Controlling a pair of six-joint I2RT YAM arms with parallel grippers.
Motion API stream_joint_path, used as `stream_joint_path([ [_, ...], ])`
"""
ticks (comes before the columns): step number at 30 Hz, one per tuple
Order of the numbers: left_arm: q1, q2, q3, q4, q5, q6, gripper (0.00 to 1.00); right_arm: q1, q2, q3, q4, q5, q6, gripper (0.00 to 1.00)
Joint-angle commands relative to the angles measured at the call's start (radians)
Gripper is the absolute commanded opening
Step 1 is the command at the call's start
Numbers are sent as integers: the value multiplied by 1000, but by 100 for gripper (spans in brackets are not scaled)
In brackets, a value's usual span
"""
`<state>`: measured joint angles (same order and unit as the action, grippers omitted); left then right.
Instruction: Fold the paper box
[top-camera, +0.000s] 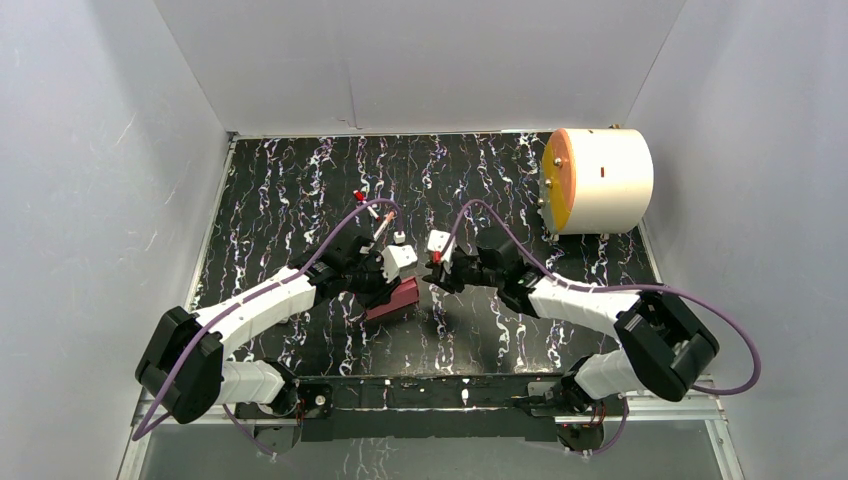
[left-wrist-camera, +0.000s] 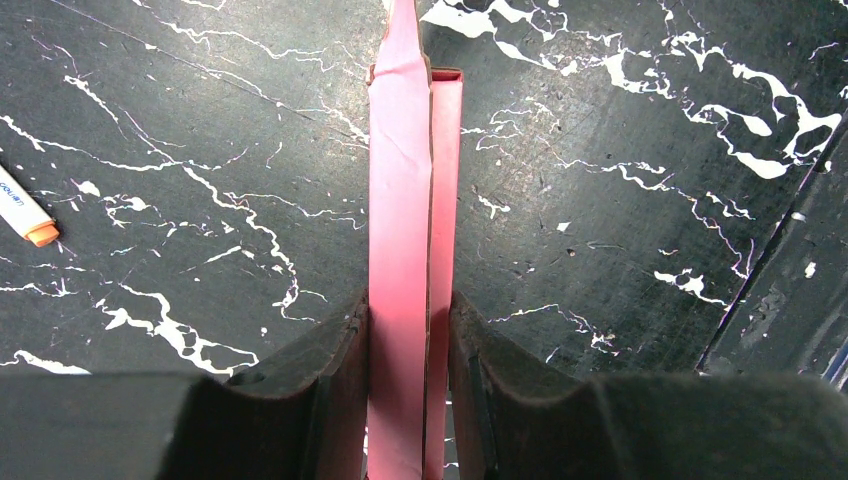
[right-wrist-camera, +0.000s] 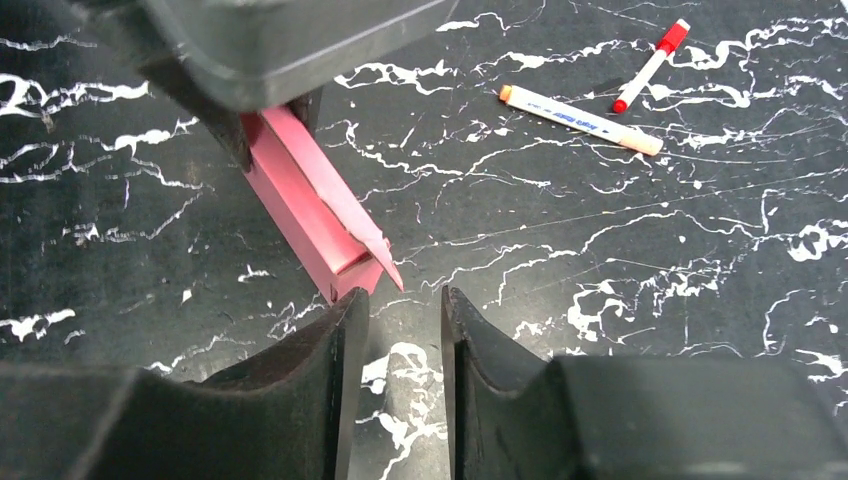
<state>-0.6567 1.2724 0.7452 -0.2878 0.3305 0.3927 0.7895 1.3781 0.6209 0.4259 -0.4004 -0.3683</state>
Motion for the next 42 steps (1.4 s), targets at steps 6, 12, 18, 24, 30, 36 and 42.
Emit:
stream_joint_path([
  [6,-5,11,19,-27,50,5,7,-14,-32,1,59,-143,-121,43],
  [12,-6,8,19,-27,52,6,7,-15,5,29,50,-139,-128,40],
  [18,-6,8,18,-28,57,6,7,-15,41,53,40,-134,-127,37],
  [24,-5,11,19,-27,59,6,7,-16,67,71,44,-138,-115,29],
  [30,-6,11,19,-27,58,6,7,-17,80,95,10,-155,-89,11],
  [36,-6,18,22,-23,33,-4,7,-16,81,147,-57,-114,1,0],
  [42,-16,33,21,2,-44,-28,6,-17,105,241,-179,5,192,0],
])
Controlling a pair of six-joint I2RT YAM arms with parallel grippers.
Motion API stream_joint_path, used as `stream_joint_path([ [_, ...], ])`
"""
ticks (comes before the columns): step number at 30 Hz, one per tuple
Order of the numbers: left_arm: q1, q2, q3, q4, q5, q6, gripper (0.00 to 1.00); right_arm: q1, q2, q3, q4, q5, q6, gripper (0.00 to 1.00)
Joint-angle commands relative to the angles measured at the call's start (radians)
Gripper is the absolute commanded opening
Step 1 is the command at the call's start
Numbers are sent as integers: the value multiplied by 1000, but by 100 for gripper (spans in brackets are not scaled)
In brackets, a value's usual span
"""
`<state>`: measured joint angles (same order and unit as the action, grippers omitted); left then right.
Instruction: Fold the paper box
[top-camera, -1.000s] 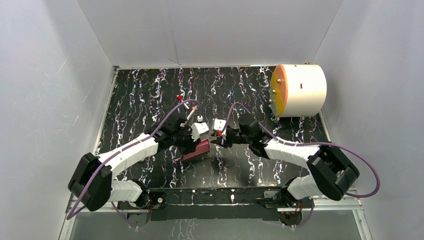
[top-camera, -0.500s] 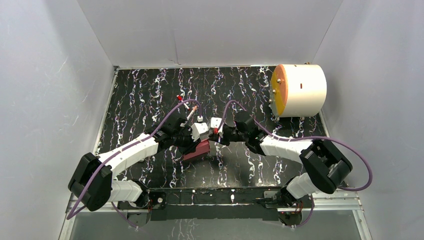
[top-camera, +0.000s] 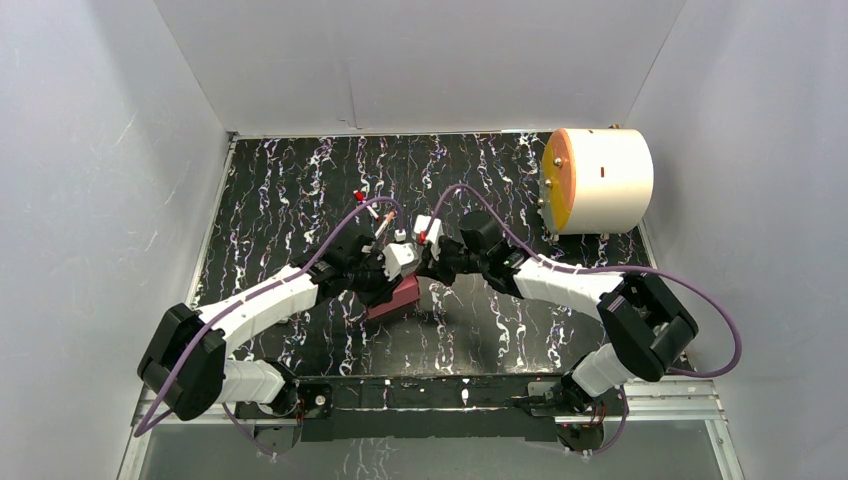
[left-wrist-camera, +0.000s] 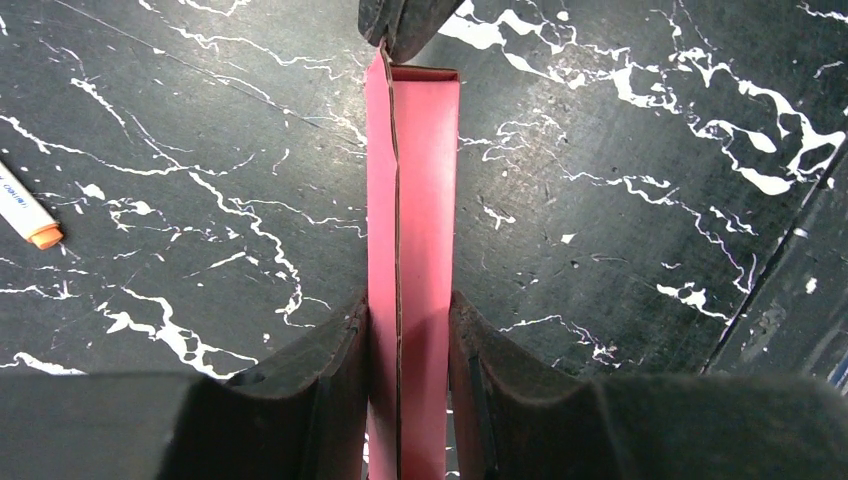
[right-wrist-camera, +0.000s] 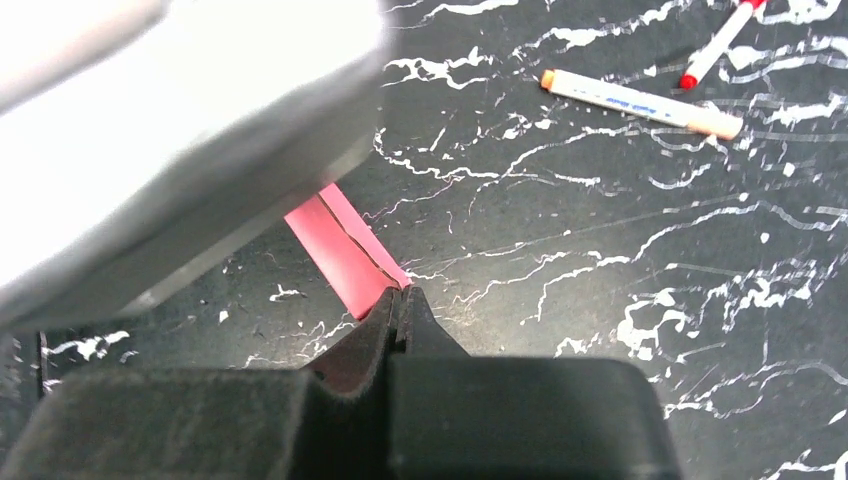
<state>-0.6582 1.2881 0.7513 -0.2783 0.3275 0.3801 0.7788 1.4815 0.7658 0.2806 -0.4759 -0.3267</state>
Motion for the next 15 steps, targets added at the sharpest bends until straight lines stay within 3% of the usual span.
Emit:
stream_joint_path([
  [1,-17,19,15,-3,-52,-21,6,-7,1,99,-36,87,188,0],
  [15,-47,45,19,51,-137,-84,5,-3,-20,134,-101,243,703,0],
])
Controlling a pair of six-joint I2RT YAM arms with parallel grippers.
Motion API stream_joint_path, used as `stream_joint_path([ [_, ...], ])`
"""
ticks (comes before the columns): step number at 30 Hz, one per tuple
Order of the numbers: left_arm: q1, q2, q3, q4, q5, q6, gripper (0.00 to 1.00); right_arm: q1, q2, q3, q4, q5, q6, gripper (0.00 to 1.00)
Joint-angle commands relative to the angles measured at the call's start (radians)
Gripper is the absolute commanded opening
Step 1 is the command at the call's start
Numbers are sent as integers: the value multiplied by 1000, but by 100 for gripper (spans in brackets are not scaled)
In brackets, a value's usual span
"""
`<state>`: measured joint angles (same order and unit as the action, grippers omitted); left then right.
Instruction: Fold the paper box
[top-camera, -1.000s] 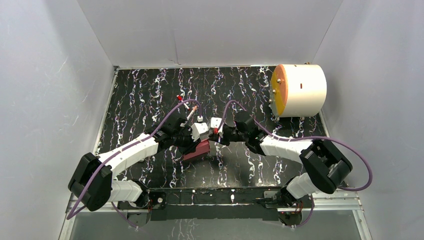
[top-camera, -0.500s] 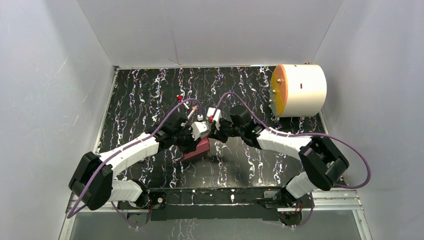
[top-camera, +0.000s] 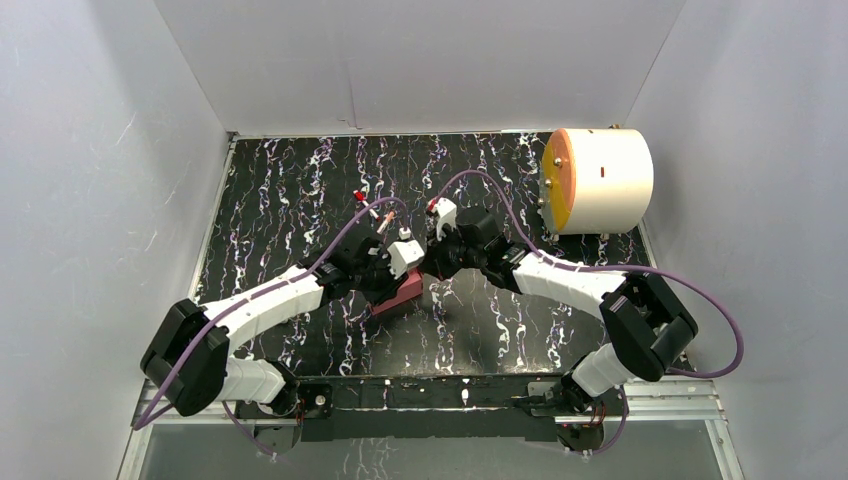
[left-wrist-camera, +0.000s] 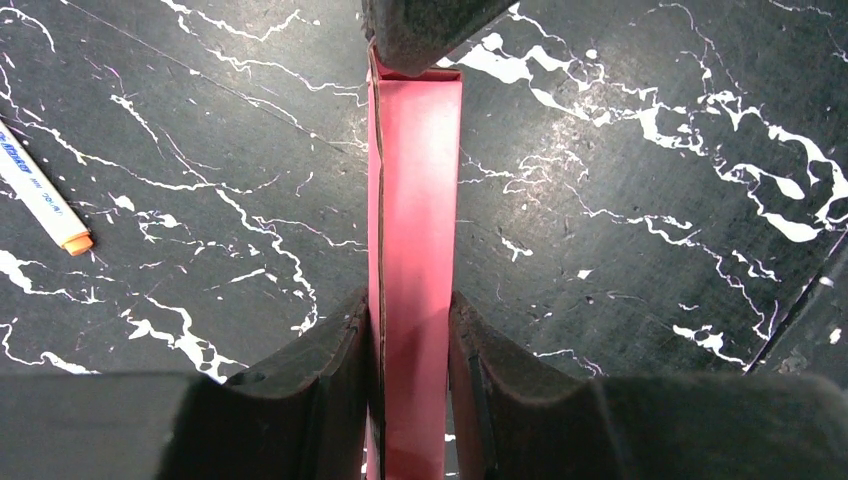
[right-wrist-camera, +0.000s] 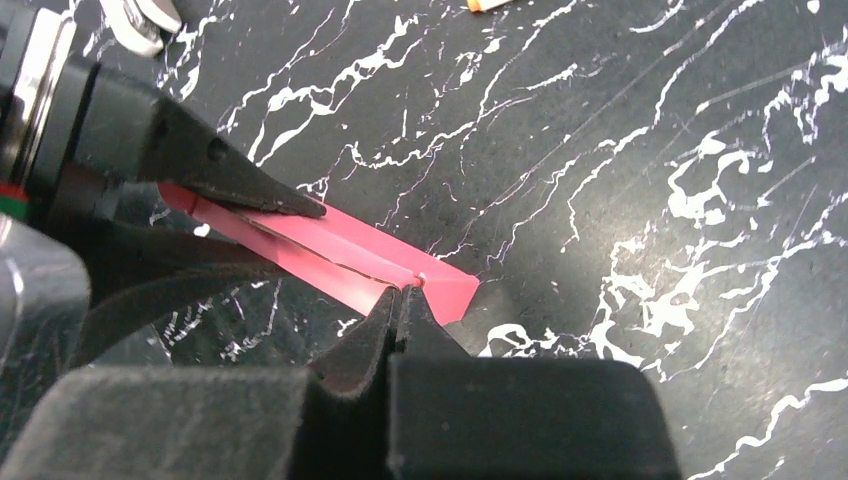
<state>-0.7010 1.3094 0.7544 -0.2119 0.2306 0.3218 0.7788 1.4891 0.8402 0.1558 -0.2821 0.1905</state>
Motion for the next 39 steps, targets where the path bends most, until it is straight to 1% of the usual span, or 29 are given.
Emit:
stream_joint_path([
  [1,-5,25,18,-12,-45,-32,5,0,-26,57,24,60,205,0],
  [7,-5,25,19,3,-27,-71,5,41,-21,29,53,140,202,0],
  [11,-6,29,22,8,-19,-86,5,58,-32,-29,142,178,155,0],
  [14,-6,28,21,9,-16,-94,5,66,-32,-68,207,181,125,0],
  [22,-5,36,25,20,-19,-126,5,97,-17,-129,308,203,64,0],
  [34,-5,28,23,32,-23,-163,4,120,-3,-279,521,227,-29,0],
  [39,-2,28,22,34,-4,-171,4,123,9,-352,650,221,-69,0],
])
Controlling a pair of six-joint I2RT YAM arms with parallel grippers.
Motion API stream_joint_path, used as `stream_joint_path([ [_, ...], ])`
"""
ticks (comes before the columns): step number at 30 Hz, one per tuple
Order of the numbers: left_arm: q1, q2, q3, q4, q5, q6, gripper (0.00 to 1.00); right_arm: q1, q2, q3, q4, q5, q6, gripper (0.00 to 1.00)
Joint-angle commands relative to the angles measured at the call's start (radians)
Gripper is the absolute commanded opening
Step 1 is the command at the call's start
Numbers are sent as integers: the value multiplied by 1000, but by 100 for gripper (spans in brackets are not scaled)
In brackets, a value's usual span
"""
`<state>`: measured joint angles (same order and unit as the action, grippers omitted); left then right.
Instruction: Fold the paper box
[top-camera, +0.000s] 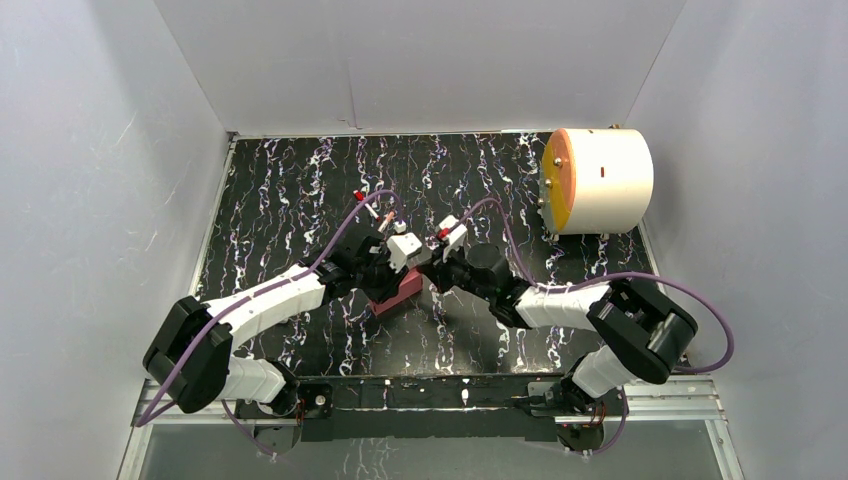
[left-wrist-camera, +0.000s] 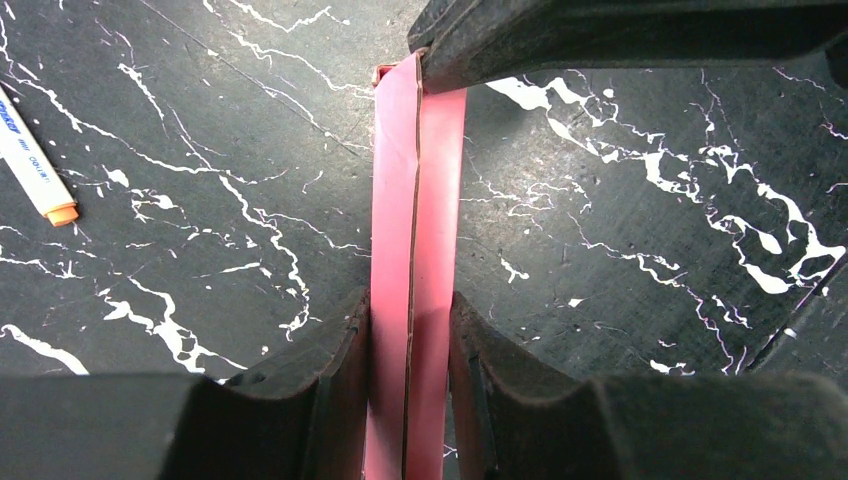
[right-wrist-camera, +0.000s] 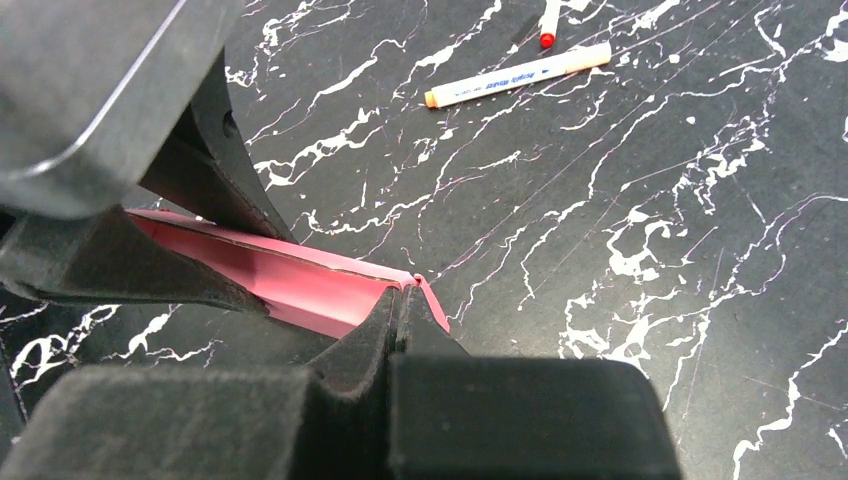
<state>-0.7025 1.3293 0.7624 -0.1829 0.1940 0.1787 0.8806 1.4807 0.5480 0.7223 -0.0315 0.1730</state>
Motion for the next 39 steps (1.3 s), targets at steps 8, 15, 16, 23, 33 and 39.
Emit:
stream_joint_path([
  [8,0,16,17,7,54,-40,3,25,80,-124,256,-60,-89,0],
  [15,1,13,17,-2,1,-49,3,30,120,-202,374,-83,-137,2],
  [16,3,13,18,-5,-12,-53,3,31,113,-211,378,-84,-150,2],
  [23,5,42,28,-29,-12,-8,1,30,62,-179,291,-59,-99,6],
  [33,0,38,26,-33,-9,16,1,30,-173,-156,131,119,97,39],
  [39,-3,36,25,-33,-8,21,1,29,-225,-98,-10,279,324,56],
])
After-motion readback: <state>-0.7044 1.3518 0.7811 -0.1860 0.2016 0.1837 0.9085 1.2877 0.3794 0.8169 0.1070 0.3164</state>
